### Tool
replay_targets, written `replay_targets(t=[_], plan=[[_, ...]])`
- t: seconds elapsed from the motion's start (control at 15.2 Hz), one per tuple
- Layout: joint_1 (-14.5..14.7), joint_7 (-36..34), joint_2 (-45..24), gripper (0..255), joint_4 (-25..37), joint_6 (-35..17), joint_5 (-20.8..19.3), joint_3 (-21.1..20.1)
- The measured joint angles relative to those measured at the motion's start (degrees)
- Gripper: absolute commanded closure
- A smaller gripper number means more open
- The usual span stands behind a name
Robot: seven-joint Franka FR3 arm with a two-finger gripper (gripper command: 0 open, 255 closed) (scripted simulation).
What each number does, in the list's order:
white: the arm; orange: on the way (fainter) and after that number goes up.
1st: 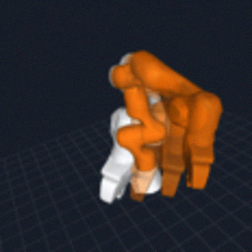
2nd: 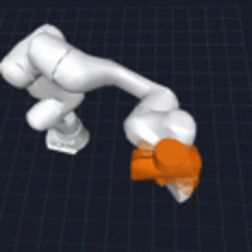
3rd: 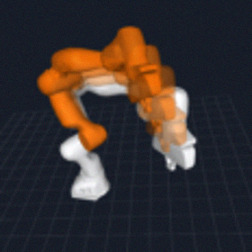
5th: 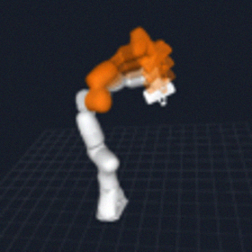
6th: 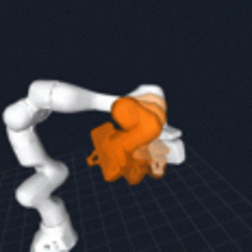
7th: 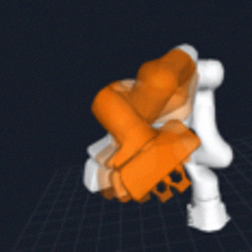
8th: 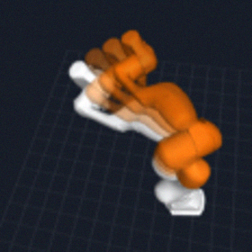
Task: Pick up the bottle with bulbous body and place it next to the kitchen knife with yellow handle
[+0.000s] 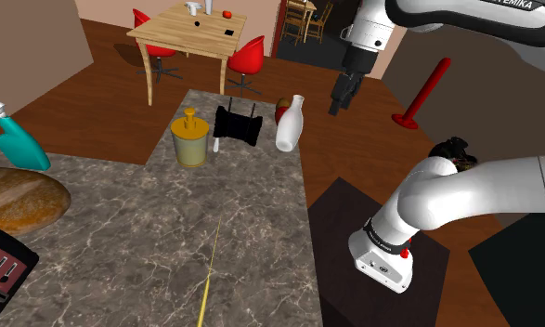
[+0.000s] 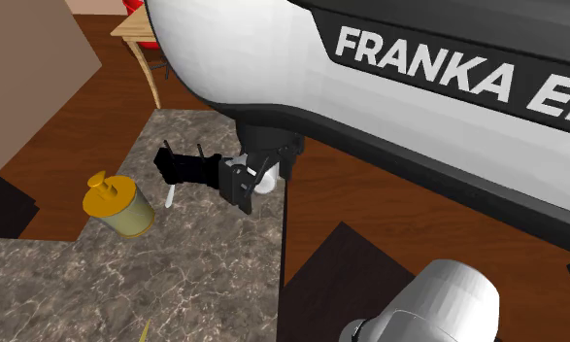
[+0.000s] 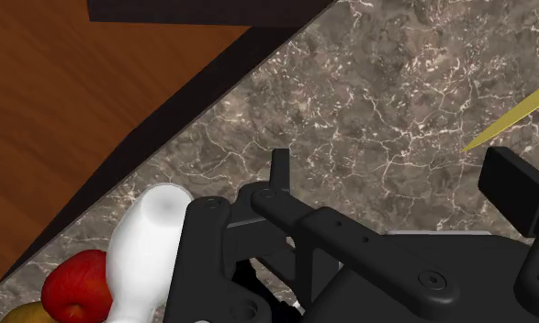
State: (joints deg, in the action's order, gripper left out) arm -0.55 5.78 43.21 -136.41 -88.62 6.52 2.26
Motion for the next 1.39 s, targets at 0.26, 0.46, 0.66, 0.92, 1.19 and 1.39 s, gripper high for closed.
replay_targets(t=[0.26,0.46,0.66,0.92,1.19,1.39], plan=[[-0.4,2.0,-4.3,0,1.3,-2.6,-1.5,1.2],[-0.8,4.1,-10.3,0,3.9,-5.6,-3.1,2.3],[-1.3,6.3,-15.9,0,6.3,-8.5,-4.6,3.6],[-1.9,9.3,-24.0,0,11.1,-11.5,-6.3,5.2],[-2.5,11.9,-32.1,0,16.1,-14.4,-7.3,6.5],[-2.9,13.7,-38.9,0,21.9,-15.3,-7.7,7.3]])
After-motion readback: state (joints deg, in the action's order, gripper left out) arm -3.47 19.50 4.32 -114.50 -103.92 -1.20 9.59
